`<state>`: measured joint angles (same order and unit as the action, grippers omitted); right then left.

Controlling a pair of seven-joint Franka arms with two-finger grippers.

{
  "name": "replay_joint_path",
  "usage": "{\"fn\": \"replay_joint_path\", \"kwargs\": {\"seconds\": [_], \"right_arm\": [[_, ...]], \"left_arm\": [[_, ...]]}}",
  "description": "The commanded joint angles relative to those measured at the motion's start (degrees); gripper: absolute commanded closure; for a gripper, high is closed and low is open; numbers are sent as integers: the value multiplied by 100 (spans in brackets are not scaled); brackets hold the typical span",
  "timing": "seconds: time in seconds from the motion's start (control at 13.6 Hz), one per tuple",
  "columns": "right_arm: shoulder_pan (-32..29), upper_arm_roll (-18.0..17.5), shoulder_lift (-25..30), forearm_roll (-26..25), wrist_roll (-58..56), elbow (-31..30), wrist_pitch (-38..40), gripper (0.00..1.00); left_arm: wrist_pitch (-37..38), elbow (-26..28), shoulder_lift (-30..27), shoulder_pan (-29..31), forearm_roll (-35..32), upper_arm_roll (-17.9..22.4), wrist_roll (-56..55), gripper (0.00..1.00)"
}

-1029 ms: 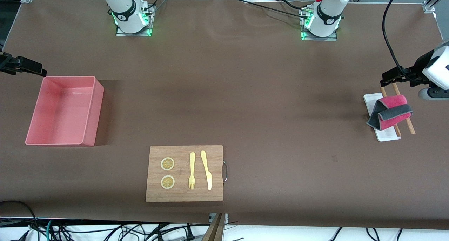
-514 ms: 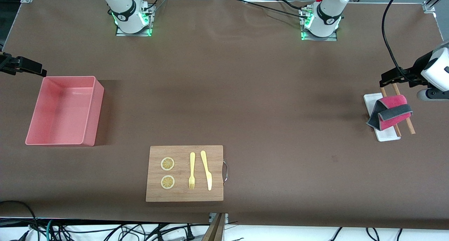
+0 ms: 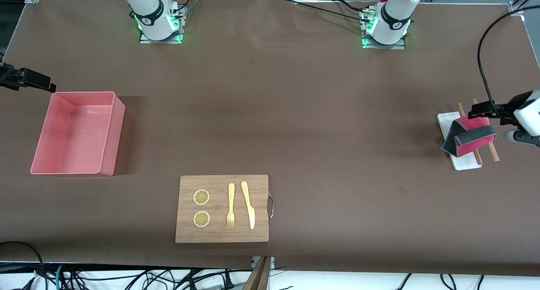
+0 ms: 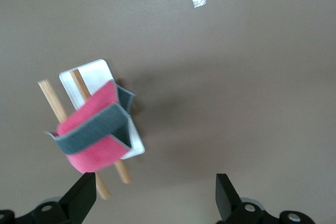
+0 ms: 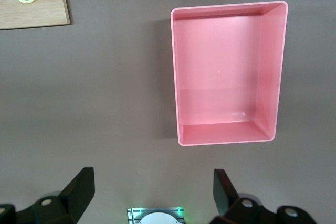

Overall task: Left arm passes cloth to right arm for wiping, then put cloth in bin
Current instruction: 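Lower the left gripper onto the pink-grey cloth on the white tray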

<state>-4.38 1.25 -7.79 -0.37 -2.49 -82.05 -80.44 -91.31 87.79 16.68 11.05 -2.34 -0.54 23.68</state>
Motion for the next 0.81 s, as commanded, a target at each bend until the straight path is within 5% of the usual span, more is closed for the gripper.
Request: {"fn": "replay_joint_path", "kwargs": {"seconds": [0.0,0.22,0.44,0.73], "right_arm": [[-37,-29,-48,-16,20,137,37,0],[-37,-29,-48,-16,20,137,29,0],[-37,-29,-48,-16,11,137,2,0],[-37,-29,-48,-16,3,137,-15,0]], "left_arm": [[-130,-535,616,186,-222,-17,1066,0],[-520,-421,827,231,-1213,-34,2409,0],[-615,-89,854,362,-1286,-43,3587,0],[-1676,930,644,626,-1041,-113,4512,0]]}}
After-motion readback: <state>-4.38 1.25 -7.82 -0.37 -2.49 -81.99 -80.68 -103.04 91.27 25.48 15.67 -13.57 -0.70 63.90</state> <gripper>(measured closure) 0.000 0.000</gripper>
